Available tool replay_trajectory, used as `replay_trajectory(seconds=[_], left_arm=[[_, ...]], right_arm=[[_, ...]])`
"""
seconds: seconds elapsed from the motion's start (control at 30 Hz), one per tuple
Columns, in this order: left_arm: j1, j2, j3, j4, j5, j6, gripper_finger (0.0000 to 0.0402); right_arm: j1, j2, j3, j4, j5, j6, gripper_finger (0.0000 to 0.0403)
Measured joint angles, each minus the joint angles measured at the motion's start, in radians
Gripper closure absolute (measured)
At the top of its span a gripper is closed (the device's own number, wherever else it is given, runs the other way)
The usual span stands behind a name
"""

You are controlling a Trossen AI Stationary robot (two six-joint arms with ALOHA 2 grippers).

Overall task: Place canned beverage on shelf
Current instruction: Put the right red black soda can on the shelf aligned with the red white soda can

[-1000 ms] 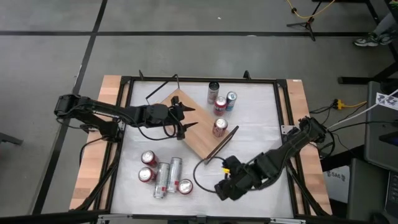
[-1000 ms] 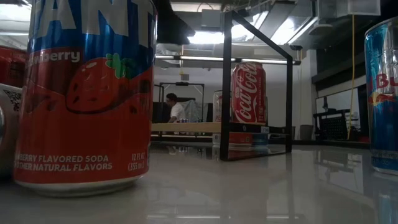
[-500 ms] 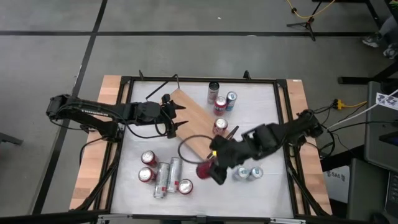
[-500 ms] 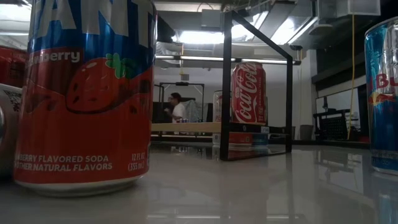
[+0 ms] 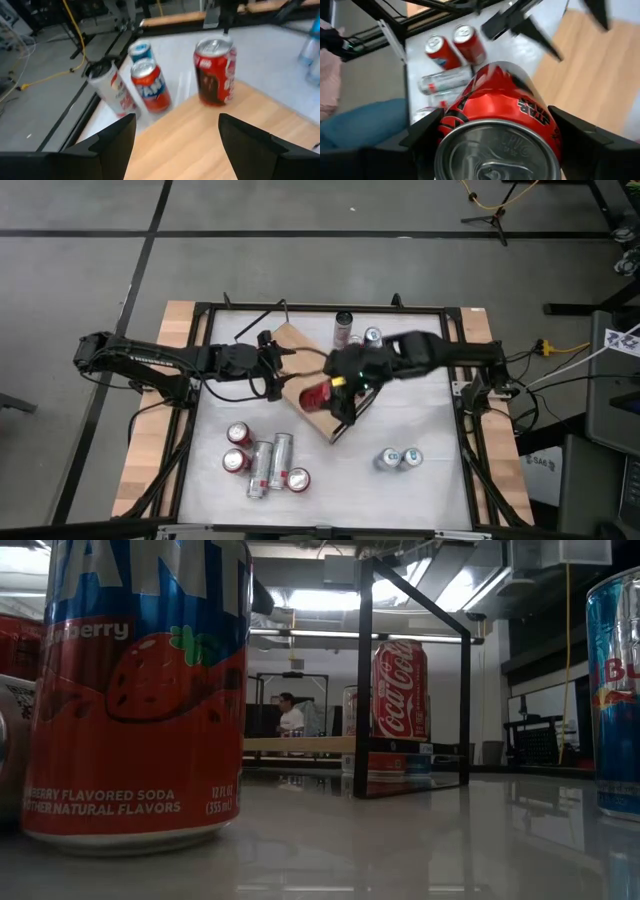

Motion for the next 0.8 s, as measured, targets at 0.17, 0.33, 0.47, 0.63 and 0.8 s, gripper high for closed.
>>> replay_trajectory(seconds=[0.17,0.33,0.47,0.63,0.8], left_arm=[[0.000,0.000,0.000,-0.072,-0.017,-0.022,0.0125],[0.000,0.004,0.000,-0.120,-0.016,-0.082,0.0125],[0.000,0.004,-0.007,-0.117,-0.016,-0.121,0.0125],[0.000,0.004,-0.035,-0.119,-0.015,-0.172,0.0125],[0.000,0.004,-0.072,-0.117,-0.015,-0.218,0.0125]], right_arm=[[-0.072,0.016,0.000,-0.016,-0.008,-0.125,0.0103],[-0.124,0.039,0.000,-0.021,-0.008,-0.223,0.0104],[-0.159,0.066,0.000,-0.031,-0.008,-0.290,0.0100],[-0.198,0.112,0.000,-0.057,-0.008,-0.361,0.0099],[-0.224,0.168,0.000,-0.080,-0.008,-0.436,0.0098]])
